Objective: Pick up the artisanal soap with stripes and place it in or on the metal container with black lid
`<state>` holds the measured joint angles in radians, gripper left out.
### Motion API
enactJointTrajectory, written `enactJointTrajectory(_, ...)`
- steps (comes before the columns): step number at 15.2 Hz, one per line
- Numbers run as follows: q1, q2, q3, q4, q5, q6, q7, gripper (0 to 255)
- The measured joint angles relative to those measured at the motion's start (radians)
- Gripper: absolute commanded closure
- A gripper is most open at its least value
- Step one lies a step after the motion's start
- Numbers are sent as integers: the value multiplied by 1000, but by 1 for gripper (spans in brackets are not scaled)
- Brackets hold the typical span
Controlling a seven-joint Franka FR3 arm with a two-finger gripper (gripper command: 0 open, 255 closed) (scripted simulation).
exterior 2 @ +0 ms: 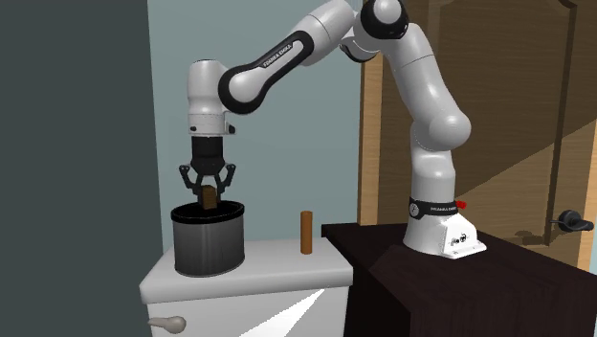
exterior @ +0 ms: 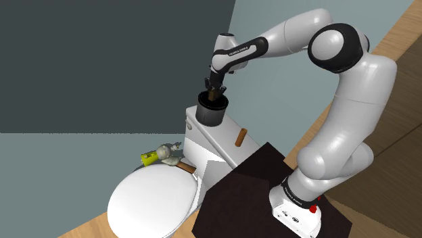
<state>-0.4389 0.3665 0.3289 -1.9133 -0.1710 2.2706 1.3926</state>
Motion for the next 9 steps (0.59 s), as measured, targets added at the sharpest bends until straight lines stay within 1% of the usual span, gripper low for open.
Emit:
enactJointTrajectory(3,0,1,0,-1,0,1,0,255)
enactJointTrajectory(4,0,1,-1,0,-1,1,0,0)
enactJointTrajectory(9,-1,2,-1,0,-1,0,1,0)
